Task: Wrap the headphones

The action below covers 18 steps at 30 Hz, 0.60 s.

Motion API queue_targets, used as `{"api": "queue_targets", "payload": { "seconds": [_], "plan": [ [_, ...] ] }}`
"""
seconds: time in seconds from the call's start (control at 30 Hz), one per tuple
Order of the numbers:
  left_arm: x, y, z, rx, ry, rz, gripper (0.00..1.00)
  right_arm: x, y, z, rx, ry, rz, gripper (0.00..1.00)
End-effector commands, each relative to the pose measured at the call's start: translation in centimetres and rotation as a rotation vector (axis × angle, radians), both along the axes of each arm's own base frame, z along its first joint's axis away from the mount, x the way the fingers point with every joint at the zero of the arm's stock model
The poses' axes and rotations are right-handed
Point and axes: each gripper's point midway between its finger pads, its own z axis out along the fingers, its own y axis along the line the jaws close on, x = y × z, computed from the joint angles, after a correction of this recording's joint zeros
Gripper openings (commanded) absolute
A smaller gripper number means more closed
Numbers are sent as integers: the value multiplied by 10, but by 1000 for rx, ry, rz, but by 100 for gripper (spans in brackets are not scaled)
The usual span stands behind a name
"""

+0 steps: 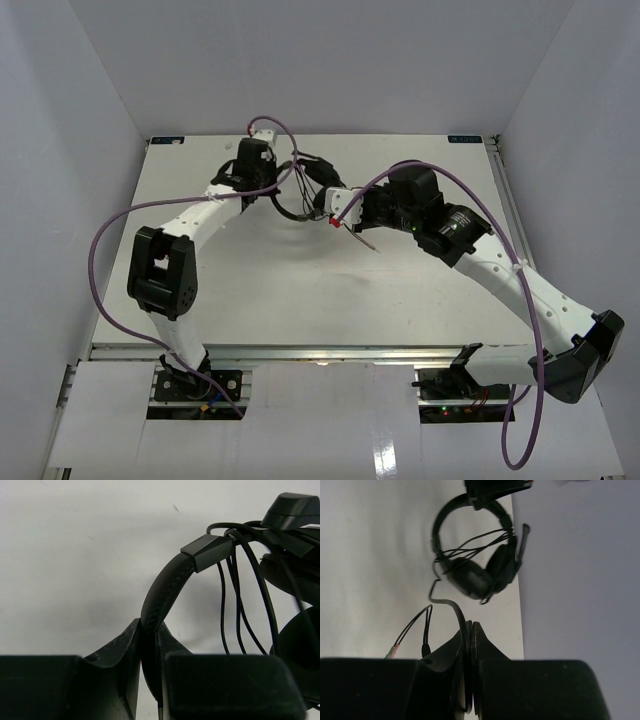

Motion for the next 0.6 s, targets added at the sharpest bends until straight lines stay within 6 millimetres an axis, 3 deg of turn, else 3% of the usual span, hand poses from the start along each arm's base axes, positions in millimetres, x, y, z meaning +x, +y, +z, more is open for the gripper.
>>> {"api": "queue_targets", "payload": {
  "seconds": [0.0,0.07,0.2,0.4,0.57],
  "plan": [
    [-22,-38,0,-34,-8,-120,0,33,-14,51,-36,-251,-122,8],
    [-31,-46,-15,-39,27,-155,0,37,-15,58,-34,-277,-136,8],
    [-48,-68,-22,-48,46,-256,0,50,-18,59,-72,-344,-175,8],
    [-80,-95,-13,-58,46,-416,0,63,-21,53,-98,-393,-216,8],
    [-114,-107,8,-76,11,-531,0,74,-24,46,-107,-405,-231,10]
  ]
}}
